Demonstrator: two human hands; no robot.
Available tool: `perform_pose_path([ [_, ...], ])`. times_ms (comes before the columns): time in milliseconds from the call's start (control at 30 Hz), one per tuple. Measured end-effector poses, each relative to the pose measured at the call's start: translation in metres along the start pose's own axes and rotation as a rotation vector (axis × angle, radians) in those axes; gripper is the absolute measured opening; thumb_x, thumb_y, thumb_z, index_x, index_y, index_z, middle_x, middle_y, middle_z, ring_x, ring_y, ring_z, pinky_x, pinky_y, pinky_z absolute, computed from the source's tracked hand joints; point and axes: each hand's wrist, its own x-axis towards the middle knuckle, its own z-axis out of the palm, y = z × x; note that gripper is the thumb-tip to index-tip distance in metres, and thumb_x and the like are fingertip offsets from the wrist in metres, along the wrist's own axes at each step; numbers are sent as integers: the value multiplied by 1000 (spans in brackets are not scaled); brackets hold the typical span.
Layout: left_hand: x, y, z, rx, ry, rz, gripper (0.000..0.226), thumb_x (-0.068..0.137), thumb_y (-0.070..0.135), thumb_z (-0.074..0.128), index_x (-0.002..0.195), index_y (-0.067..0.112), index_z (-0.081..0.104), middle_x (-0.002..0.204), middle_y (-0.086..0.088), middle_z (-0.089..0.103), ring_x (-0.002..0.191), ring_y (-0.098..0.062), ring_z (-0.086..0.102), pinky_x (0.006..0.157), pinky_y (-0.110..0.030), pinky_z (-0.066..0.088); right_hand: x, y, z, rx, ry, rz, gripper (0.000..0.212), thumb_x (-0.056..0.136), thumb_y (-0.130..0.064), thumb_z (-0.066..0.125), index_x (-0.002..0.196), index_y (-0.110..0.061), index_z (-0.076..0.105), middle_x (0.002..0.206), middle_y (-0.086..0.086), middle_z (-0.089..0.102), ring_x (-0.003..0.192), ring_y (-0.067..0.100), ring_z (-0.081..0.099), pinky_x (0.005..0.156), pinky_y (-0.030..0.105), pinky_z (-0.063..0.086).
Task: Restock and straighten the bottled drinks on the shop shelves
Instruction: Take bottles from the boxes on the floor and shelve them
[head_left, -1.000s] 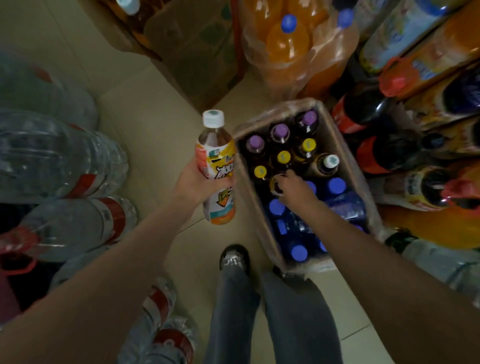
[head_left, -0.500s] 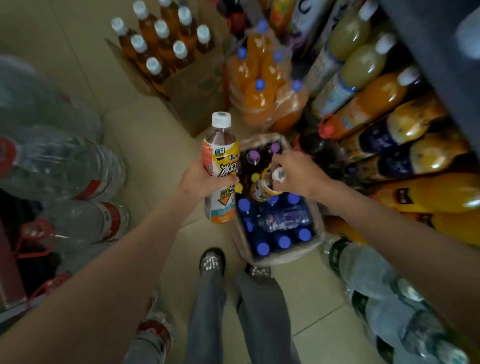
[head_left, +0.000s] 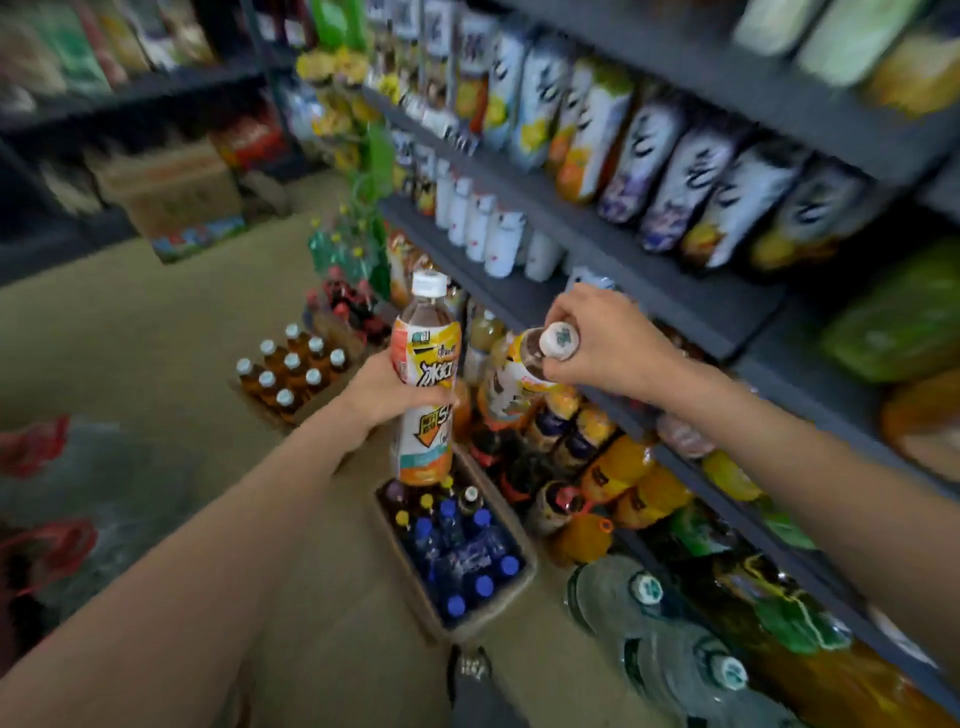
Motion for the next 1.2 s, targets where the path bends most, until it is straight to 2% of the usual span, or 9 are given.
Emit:
perform_pose_path([
  [167,-64,112,40,42,-207,143,24,72,12,76,91,20,64,98,-2,69,94,-20,63,83,-33,48,-97,-7,-133,97,282,126,26,73,-21,73,92,-8,62,87,3,49,85,19,49,69,25,31],
  [367,-146,230,127,132,-560,321,21,77,10,70,93,21,63,89,6,72,88,-13,66,77,-27,52,-231,0,-258,92,594,267,26,81,-17,68,104,-6,59,99,5,55,89,19,54,75,21,36],
  [467,-188,272,183,171,-671,435,25,75,9,71,94,24,63,86,10,73,87,-10,67,79,-29,53,-297,16,-300,110,745,393,28,85,-20,66,105,-3,57,106,13,60,98,26,58,86,29,42],
  [533,-211,289,227,182,-698,536,30,71,9,75,93,24,63,83,12,73,82,-5,68,76,-25,52,-341,28,-317,68,807,457,31,86,-24,64,106,-2,55,103,13,59,93,24,56,77,26,38],
  [633,-244,306,302,216,-686,689,51,54,16,88,98,23,61,85,13,72,82,-1,67,82,-28,53,-410,50,-332,-56,858,507,32,87,-25,63,104,0,51,93,10,52,84,21,49,64,25,25],
  [767,-283,324,405,290,-670,847,53,60,4,83,100,24,55,92,10,67,86,-4,64,82,-25,49,-511,94,-347,-189,870,590,29,87,-25,62,96,-3,45,85,6,43,78,22,44,59,27,20],
  [1000,-320,352,557,230,-539,967,59,46,17,90,97,17,61,99,-3,69,95,-15,65,91,-37,51,-662,192,-390,-379,839,732,35,88,-25,61,107,1,46,104,11,45,95,30,51,76,35,38],
  [1133,-332,353,600,243,-396,1001,64,57,6,86,108,15,48,105,2,50,103,-10,49,87,-19,37,-696,235,-396,-507,795,723,32,91,-21,56,104,5,44,109,19,42,92,38,51,71,41,41],
  [1200,-335,357,614,276,-352,1044,71,58,5,85,119,8,48,106,1,45,104,-12,45,89,-19,33,-706,252,-391,-545,790,707,31,91,-18,56,107,7,45,108,23,44,92,38,51,72,42,45],
])
